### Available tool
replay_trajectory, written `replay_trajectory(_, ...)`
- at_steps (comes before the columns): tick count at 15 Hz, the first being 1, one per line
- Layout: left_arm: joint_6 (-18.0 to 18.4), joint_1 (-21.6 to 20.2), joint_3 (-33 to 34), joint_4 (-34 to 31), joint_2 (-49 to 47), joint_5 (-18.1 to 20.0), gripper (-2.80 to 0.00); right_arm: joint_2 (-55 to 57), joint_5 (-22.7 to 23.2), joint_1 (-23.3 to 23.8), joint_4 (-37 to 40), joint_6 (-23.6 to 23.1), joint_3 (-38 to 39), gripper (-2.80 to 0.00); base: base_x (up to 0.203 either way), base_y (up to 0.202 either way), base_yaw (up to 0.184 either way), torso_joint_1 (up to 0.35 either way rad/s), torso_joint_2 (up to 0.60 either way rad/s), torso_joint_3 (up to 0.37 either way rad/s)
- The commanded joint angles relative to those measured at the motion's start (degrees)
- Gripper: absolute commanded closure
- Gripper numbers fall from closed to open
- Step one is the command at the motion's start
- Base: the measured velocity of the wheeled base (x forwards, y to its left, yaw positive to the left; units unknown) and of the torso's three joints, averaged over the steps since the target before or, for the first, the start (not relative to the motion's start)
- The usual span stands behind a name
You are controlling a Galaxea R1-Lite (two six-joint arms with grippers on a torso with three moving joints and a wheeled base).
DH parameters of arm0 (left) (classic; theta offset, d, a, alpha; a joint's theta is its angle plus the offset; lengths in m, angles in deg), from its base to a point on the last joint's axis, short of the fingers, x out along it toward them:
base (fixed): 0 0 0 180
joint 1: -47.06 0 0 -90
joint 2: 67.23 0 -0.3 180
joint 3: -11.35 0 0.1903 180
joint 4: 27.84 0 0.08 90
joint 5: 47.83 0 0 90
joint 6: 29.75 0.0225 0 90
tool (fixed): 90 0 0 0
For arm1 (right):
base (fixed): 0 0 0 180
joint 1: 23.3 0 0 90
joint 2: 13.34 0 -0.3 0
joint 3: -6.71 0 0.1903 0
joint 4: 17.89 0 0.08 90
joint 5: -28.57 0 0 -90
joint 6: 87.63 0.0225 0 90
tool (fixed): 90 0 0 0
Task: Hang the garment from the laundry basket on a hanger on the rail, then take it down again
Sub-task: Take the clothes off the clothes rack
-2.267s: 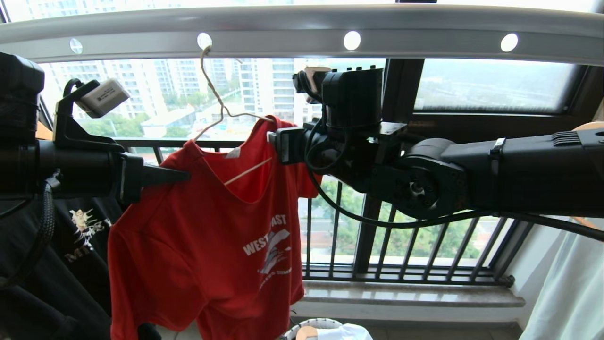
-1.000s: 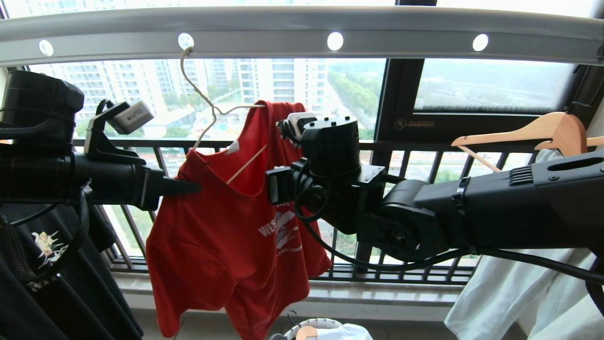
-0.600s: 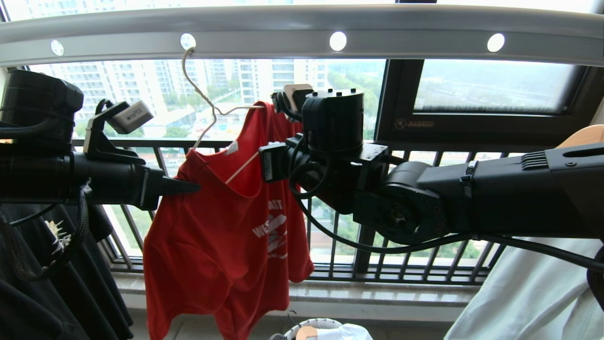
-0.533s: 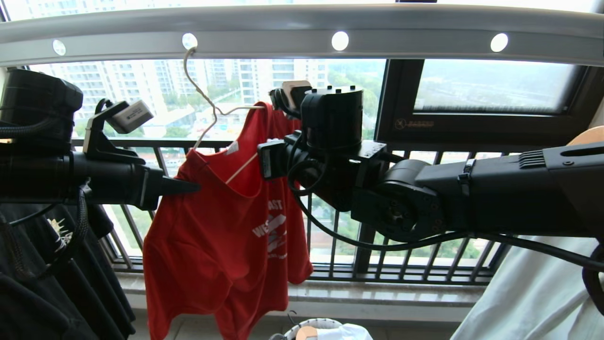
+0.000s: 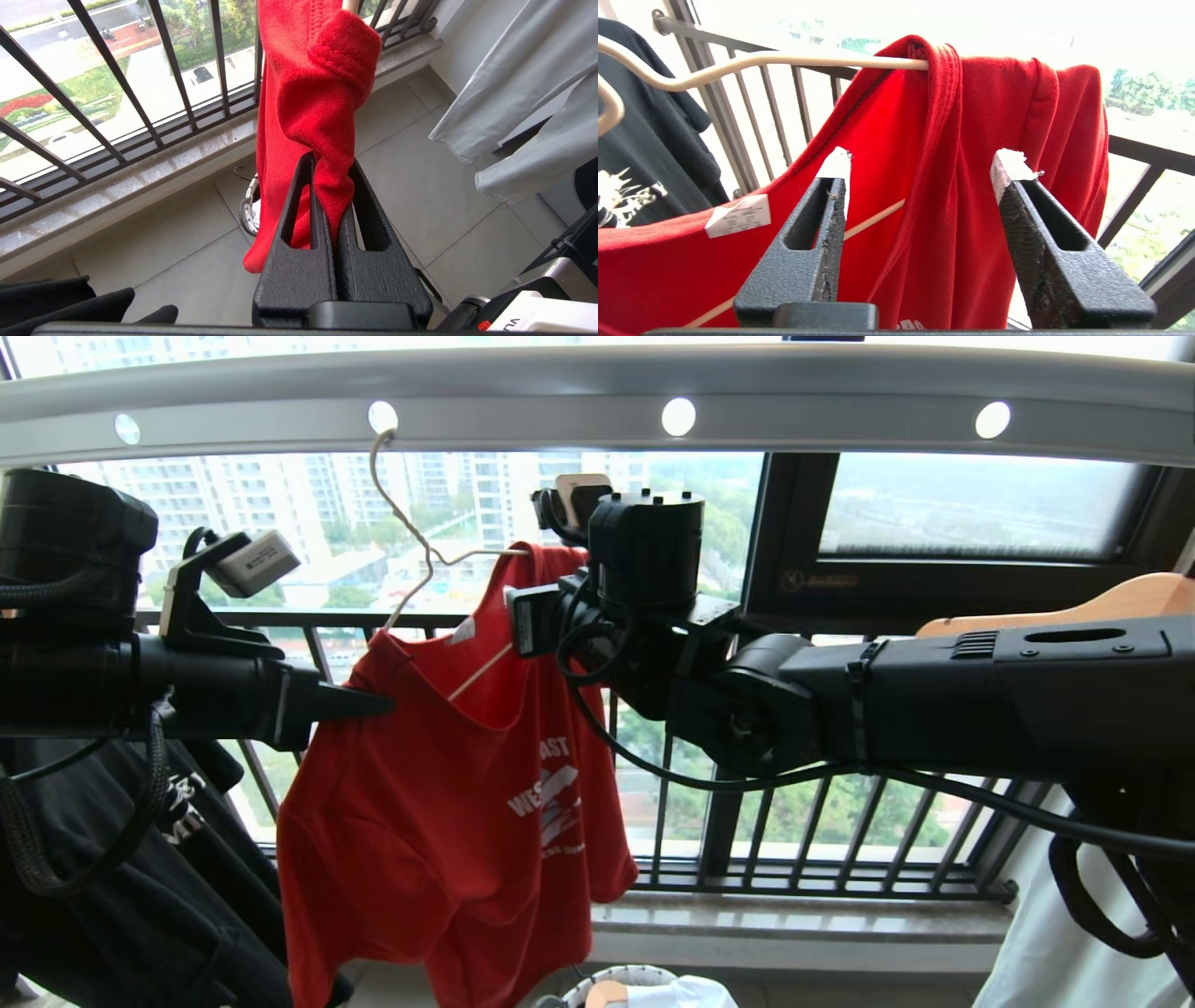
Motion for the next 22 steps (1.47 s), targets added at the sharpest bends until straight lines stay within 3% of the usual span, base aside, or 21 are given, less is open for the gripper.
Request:
replay_trajectory(1, 0.02, 0.0, -0.07, -0.04, 0.3, 0.17, 0.0, 1.53, -1.65, 0.09, -0.1, 0.25, 0.1, -2.8, 0.0, 0.0, 0.0, 0.0, 0.0, 0.0)
replay_trajectory(10, -0.13, -0.08, -0.16, -0.04, 0.3, 0.09, 0.0, -5.99, -2.75, 3.19, -4.23, 0.67, 17.15, -2.8, 0.0, 0.0, 0.0, 0.0, 0.0, 0.0)
replay_trajectory(16, -0.22, -0.17, -0.16, -0.04, 0.65, 0.09, 0.0, -1.55, -0.55, 8.75, -4.24, 0.43, 16.28, -2.8, 0.0, 0.0, 0.0, 0.0, 0.0, 0.0)
replay_trajectory(17, -0.3, -0.17, -0.16, -0.04, 0.74, 0.09, 0.0, -0.57, 0.91, 9.77, -4.24, 0.37, 15.35, -2.8, 0.0, 0.0, 0.0, 0.0, 0.0, 0.0)
replay_trajectory(22, -0.3, -0.35, -0.07, -0.04, 0.83, 0.17, 0.0, 0.12, 17.41, 16.06, -4.23, 0.4, 14.62, -2.8, 0.0, 0.0, 0.0, 0.0, 0.0, 0.0)
